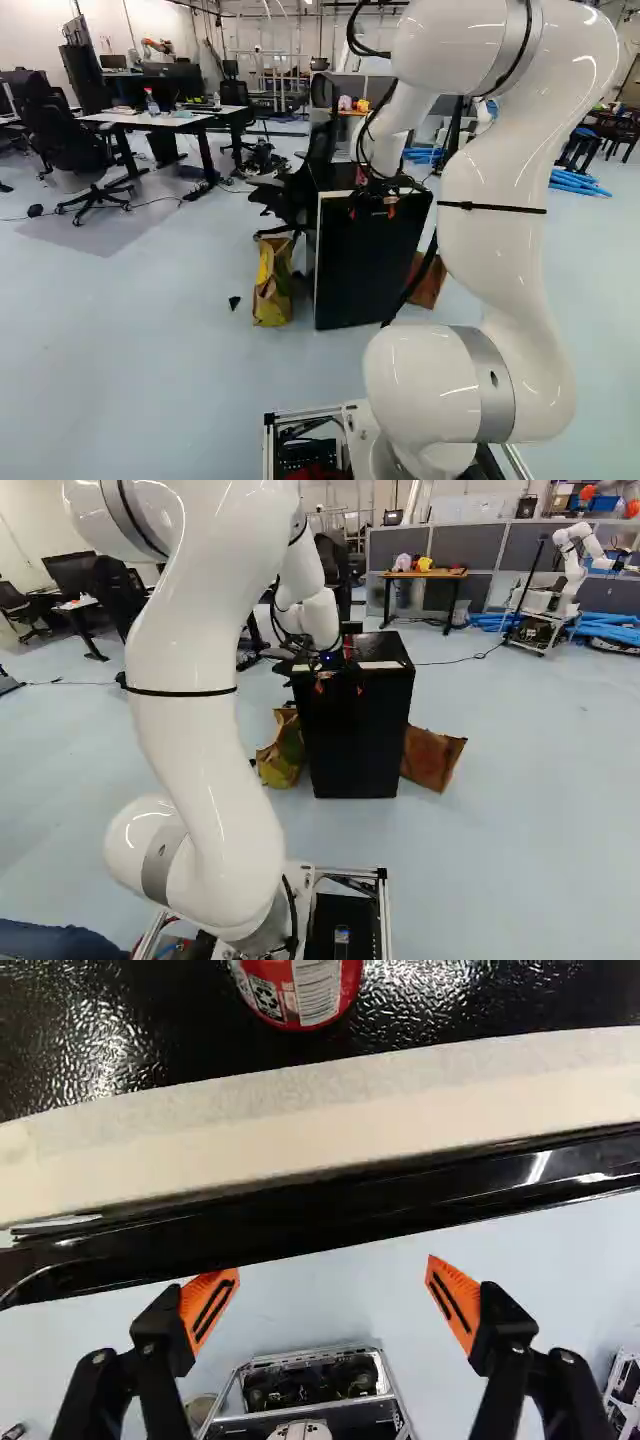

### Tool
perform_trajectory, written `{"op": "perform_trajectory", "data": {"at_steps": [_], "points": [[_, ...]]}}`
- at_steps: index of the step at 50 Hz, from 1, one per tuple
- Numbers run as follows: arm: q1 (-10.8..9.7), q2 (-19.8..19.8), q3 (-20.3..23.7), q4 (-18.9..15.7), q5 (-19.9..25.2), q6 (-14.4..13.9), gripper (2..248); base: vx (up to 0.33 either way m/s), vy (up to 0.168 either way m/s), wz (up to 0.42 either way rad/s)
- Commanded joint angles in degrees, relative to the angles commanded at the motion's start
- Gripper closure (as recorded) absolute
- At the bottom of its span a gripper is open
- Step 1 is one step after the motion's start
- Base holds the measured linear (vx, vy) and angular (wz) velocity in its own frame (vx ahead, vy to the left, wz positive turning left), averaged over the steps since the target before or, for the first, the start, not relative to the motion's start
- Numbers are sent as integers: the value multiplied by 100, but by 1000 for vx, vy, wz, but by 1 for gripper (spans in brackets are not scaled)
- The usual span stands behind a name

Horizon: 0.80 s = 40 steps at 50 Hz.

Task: Grab a drink from the fridge

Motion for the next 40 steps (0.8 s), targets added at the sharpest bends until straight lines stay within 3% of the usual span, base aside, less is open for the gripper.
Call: {"op": "perform_trajectory", "data": {"at_steps": [40], "points": [[-6,48,65,0,247,0,3,0,0,0]]}}
